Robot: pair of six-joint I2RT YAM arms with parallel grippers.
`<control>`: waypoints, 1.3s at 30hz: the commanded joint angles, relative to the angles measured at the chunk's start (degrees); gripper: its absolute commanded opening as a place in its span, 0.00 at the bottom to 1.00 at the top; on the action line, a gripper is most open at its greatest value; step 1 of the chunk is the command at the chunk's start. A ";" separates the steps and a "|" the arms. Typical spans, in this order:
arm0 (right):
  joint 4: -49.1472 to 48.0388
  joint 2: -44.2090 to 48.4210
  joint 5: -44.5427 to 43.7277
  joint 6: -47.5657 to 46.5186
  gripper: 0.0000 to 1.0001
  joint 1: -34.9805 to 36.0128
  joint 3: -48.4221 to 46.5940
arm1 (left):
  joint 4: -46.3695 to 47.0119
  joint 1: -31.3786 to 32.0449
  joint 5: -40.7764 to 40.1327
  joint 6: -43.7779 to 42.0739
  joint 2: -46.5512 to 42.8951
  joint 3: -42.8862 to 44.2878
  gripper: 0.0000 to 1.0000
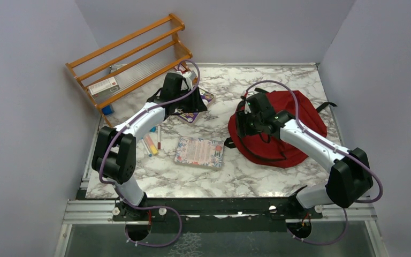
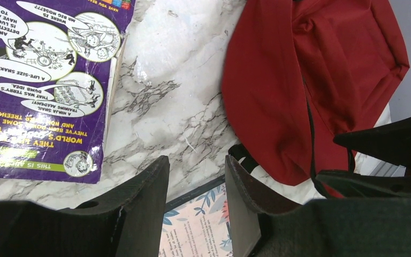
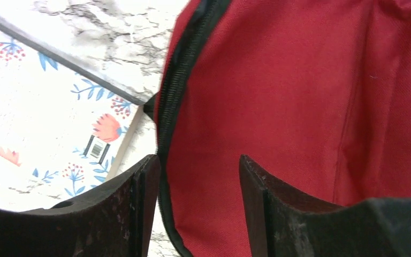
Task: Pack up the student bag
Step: Unzip the student bag at the center of the board.
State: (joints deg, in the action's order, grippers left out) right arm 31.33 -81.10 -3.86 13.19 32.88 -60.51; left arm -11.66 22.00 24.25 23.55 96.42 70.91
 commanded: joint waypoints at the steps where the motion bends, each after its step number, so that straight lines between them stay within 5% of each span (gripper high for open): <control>1: -3.63 0.23 6.40 -1.36 0.63 -0.10 0.16 | 1.31 0.31 1.48 0.52 -2.12 -0.99 0.44; 9: -4.42 -1.24 6.33 -1.38 0.65 -0.08 1.25 | 1.56 0.30 1.63 0.71 -2.11 -1.31 0.44; 16: -2.77 -2.92 5.06 -1.77 0.57 -0.06 0.64 | 1.58 0.32 1.63 0.53 -2.42 -1.80 0.44; 26: 0.95 3.83 9.31 -2.43 0.54 -0.10 4.18 | 2.09 3.91 0.97 2.53 -2.04 -0.07 0.44; 32: -0.23 13.82 -2.54 7.25 0.60 -0.10 8.91 | 5.52 13.12 -5.80 7.37 0.11 2.68 0.47; 39: 0.29 20.34 -9.93 15.40 0.61 -0.10 11.65 | 7.63 16.65 -9.57 10.55 5.93 6.92 0.50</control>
State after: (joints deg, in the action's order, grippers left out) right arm 30.57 -62.46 -7.33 22.65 32.88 -50.04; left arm -6.42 38.35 19.44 31.46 98.72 74.43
